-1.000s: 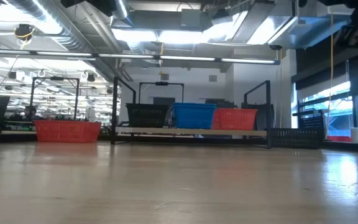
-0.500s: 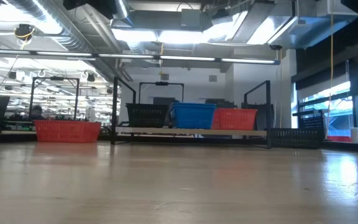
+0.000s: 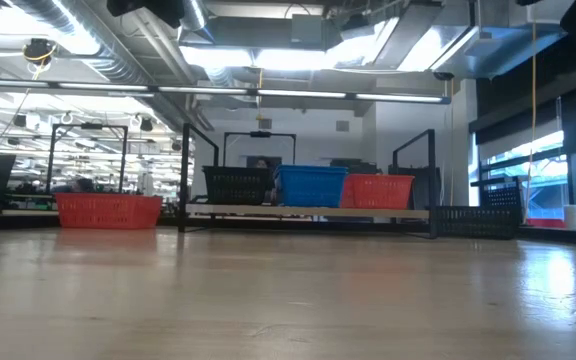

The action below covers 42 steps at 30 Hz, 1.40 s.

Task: Stack baskets on shelf by color
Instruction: Stack the bottom red bin on top of the red bin on the shelf

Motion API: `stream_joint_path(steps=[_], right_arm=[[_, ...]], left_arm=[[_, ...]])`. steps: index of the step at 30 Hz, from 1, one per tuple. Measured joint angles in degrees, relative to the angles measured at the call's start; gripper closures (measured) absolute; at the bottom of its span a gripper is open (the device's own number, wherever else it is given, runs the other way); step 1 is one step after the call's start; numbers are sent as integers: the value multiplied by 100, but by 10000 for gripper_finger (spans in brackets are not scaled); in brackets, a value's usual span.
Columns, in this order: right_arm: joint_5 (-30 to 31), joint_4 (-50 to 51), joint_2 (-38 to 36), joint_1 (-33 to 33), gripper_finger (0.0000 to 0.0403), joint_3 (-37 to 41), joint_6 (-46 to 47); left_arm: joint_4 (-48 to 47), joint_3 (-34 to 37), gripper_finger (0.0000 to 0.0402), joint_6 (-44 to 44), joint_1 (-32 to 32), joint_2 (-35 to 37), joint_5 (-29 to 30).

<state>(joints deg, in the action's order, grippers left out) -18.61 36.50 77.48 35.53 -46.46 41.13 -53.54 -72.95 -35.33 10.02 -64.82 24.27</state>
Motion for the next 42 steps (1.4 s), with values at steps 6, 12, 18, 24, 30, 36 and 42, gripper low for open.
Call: stream_joint_path(steps=[6,12,18,24,30,36,42], right_arm=[[101,-54,341,46,311,0,217],[118,-139,347,46,311,0,252],[400,-156,334,46,311,-161,357],[417,-119,393,68,311,-170,377],[667,-62,613,70,311,-173,328],[659,-158,929,72,311,-173,227],[660,-283,1081,70,320,-173,194]], left_arm=[[2,0,321,124,0,0,-3],[0,-2,321,153,1,0,-144],[7,-2,321,151,20,0,-150],[6,-2,321,151,20,0,-149],[4,-2,321,151,20,0,-149],[2,-2,321,151,20,0,-148],[0,-2,321,153,20,0,-146]])
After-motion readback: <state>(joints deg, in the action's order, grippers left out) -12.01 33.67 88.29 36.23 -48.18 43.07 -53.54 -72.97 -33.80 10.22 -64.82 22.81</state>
